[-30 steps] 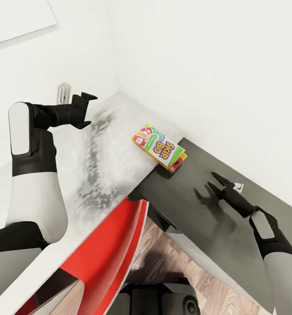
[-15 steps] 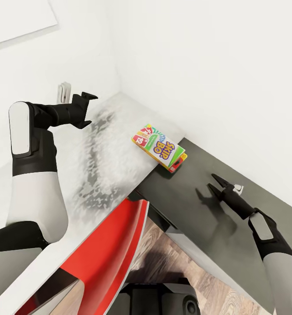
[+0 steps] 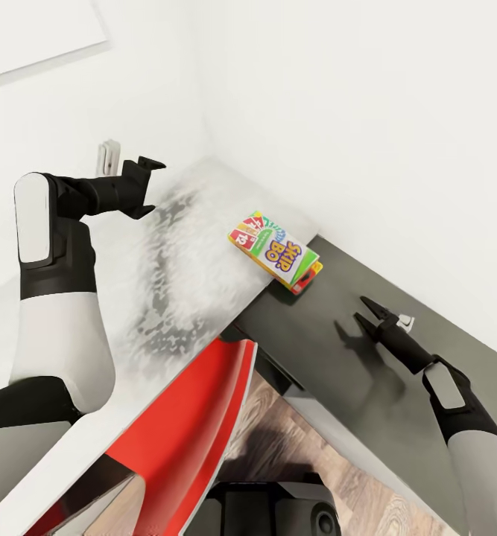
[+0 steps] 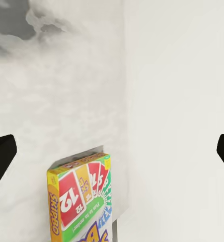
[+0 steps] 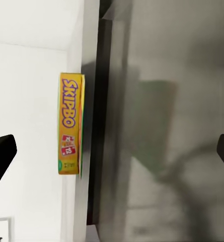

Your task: Put all the toys in the child's room - the three board games (two on the bed and one on the table), the two jigsaw puzzles on the table, and the tennis ball on the table - inside the toy box on the table in the child's room.

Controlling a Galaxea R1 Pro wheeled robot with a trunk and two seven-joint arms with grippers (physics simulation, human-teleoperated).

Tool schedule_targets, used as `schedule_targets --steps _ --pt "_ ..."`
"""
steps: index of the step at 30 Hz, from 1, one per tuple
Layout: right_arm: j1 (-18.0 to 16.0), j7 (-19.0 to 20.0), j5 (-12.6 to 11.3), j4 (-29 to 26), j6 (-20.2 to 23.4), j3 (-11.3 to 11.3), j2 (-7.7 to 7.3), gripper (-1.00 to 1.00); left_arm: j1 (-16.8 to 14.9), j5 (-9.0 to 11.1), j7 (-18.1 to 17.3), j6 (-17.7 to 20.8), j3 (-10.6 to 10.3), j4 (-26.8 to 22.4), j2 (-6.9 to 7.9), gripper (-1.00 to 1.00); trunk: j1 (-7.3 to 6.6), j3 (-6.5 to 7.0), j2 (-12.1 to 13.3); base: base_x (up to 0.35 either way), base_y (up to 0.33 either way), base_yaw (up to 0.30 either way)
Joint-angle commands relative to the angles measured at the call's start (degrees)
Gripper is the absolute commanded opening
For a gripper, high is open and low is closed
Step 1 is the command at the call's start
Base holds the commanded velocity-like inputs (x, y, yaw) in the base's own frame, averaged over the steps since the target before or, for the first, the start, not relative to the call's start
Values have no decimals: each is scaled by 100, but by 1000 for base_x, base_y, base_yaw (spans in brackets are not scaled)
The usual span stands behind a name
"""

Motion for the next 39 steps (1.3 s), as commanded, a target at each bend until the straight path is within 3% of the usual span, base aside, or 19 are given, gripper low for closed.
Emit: schedule_targets --steps 1,8,13,21,39 --pt "-2 4 -27 2 38 -5 1 100 -7 52 55 16 15 0 -4 100 3 -7 -9 0 0 188" --pt "-1 4 -29 4 30 -6 -1 100 -11 52 56 17 8 14 1 100 3 -7 -9 0 0 232" --pt "-5 4 -29 -1 -23 -5 -2 100 -13 49 58 17 -110 27 -1 100 3 -7 -9 0 0 151" --pt "-7 4 -31 -3 -93 -5 -2 100 -14 47 63 17 -225 41 -6 100 3 -7 -9 0 0 54" --pt "-11 4 -38 -4 -114 0 -2 100 -12 55 73 17 -266 42 -3 100 3 -7 -9 0 0 46"
